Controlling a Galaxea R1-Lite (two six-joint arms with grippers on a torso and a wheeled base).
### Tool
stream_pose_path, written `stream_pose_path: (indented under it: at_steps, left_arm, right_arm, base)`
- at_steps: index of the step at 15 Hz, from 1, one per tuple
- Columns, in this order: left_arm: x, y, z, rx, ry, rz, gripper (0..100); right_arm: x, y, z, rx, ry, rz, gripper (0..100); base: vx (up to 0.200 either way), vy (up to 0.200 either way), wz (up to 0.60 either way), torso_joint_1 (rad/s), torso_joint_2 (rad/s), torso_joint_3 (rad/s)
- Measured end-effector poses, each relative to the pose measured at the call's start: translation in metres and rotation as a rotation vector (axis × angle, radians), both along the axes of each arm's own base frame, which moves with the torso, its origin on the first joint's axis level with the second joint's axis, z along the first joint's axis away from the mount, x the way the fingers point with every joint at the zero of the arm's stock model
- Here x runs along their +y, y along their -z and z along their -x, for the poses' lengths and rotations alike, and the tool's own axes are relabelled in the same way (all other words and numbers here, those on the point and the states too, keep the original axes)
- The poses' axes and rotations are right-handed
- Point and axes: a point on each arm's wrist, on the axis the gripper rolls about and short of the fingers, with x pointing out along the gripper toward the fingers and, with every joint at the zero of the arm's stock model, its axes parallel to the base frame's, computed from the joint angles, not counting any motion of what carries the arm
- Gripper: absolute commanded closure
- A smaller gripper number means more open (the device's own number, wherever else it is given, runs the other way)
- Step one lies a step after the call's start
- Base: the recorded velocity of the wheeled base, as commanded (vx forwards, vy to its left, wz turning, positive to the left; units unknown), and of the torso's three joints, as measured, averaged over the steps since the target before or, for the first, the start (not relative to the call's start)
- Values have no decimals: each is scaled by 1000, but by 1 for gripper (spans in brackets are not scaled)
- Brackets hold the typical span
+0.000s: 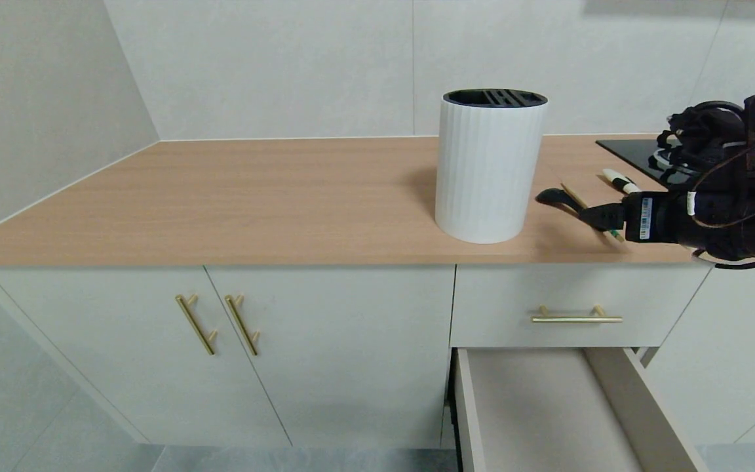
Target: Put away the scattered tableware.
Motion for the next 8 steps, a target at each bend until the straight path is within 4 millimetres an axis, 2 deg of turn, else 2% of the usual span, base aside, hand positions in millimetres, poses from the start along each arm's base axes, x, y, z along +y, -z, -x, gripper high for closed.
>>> stream_pose_path:
  at_steps: [8]
  left_arm:
    - [0,0,0,0,0,0,0]
  right_arm:
    - [-11,29,-51,-21,151,25,0]
  base:
    - [0,0,0,0,0,0]
